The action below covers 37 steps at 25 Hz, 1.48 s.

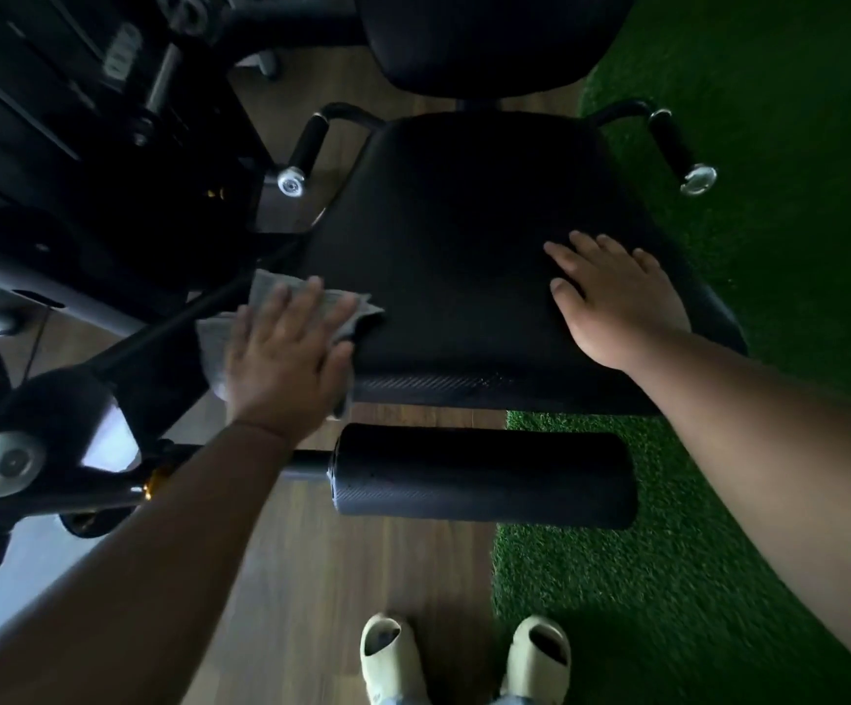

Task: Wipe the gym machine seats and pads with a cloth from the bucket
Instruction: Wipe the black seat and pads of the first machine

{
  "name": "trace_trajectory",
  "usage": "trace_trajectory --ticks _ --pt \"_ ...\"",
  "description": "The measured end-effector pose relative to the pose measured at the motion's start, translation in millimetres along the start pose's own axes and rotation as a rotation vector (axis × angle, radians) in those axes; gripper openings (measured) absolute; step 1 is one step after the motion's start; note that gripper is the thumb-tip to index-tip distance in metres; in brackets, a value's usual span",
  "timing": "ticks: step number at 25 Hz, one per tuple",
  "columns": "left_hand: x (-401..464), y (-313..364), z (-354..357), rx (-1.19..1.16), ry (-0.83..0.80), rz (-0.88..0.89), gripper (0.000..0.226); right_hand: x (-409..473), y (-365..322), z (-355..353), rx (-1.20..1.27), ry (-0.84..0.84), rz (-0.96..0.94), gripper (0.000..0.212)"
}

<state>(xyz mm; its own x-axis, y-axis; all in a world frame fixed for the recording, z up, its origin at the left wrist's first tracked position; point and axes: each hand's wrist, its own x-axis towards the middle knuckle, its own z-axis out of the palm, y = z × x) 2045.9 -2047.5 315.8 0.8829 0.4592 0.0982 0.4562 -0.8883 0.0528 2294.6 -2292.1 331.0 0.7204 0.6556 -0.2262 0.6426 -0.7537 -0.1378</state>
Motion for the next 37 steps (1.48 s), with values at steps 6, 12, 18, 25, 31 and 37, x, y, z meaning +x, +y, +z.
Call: trace_trajectory --ticks 6,12,18,25,31,37 --pt "-1 72 21 -0.102 0.247 -0.045 0.042 2 -2 3 -0.007 0.034 -0.003 0.055" --pt "-2 147 26 -0.091 0.198 0.203 0.044 3 1 2 0.006 0.036 -0.010 0.054" --pt "-6 25 16 -0.023 0.207 -0.009 0.046 3 0 3 0.028 0.044 -0.023 0.055" --pt "9 170 15 -0.202 0.133 -0.028 0.045 7 3 3 0.065 0.057 -0.036 0.053" --pt "13 179 -27 -0.747 -0.075 0.108 0.053 16 14 -4 0.489 0.059 0.066 0.057" --pt "12 12 -31 -0.126 -0.138 -0.089 0.056 -41 -41 -30 0.707 0.502 0.067 0.035"
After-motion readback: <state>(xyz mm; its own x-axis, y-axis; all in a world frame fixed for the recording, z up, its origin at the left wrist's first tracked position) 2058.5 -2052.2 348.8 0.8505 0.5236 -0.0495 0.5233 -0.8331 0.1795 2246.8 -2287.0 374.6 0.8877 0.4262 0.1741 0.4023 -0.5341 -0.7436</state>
